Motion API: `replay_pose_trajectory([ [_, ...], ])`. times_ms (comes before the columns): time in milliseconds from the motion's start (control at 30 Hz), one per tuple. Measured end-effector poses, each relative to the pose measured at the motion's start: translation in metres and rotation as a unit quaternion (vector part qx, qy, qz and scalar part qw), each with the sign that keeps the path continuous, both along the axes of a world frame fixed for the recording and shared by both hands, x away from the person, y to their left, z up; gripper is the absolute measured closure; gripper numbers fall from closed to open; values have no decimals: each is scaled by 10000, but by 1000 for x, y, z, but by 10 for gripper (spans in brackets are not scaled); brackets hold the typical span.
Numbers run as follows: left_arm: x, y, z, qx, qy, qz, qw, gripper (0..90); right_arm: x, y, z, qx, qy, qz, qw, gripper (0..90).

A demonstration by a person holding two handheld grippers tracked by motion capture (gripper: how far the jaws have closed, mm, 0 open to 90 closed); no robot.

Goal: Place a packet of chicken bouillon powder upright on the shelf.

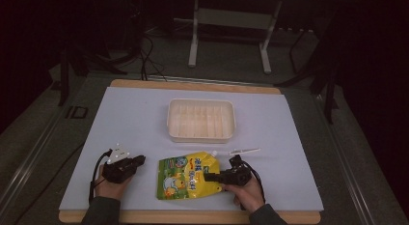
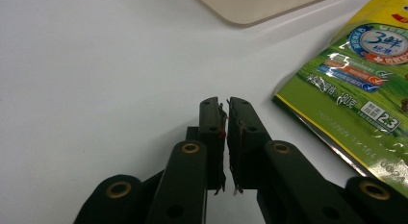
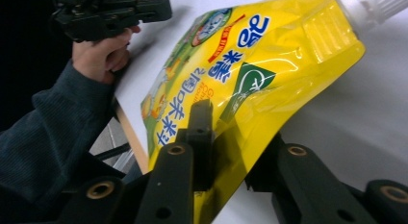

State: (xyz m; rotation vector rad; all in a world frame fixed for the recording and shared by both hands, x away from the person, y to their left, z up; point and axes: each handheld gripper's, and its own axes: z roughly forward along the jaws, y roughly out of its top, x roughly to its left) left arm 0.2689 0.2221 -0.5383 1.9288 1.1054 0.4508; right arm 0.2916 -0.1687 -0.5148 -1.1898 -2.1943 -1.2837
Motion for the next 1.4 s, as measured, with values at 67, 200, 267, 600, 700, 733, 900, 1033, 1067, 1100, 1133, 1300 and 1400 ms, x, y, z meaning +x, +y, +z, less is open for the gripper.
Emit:
replay_pose_trajectory([
  [67,0,0,0,12,2,2,10000,835,-1,1,2,25,-51,-9,10000,806],
  [200,0,0,0,16,0,21,10000,834,-1,3,5,70,-111,11,9999,855],
  [267,0,1,0,4,-2,45,10000,833,-1,3,6,117,-114,30,9999,884],
  [600,2,7,-1,9,-34,267,9996,799,-4,8,17,178,-437,186,9987,900],
  [700,2,9,-1,7,-41,351,9994,773,-4,10,20,190,-523,210,9982,900],
  [733,2,9,-1,14,-42,382,9993,760,-4,11,22,199,-550,222,9980,900],
  [900,3,11,0,60,-78,528,9986,692,-4,14,26,257,-633,254,9973,900],
  [1033,3,13,-1,92,-104,663,9977,633,-3,17,30,311,-700,296,9966,900],
  [1067,3,14,-1,93,-105,710,9974,623,-3,17,31,307,-728,308,9964,900],
  [1100,3,14,-1,99,-102,734,9972,617,-3,19,32,304,-746,315,9962,900],
  [1133,3,14,-1,103,-102,759,9970,608,-3,19,34,303,-778,342,9959,900],
  [1300,4,15,-1,123,-112,818,9965,580,-3,24,39,295,-886,387,9949,900],
  [1400,4,15,-1,142,-111,836,9963,576,-3,27,42,291,-941,418,9943,900],
])
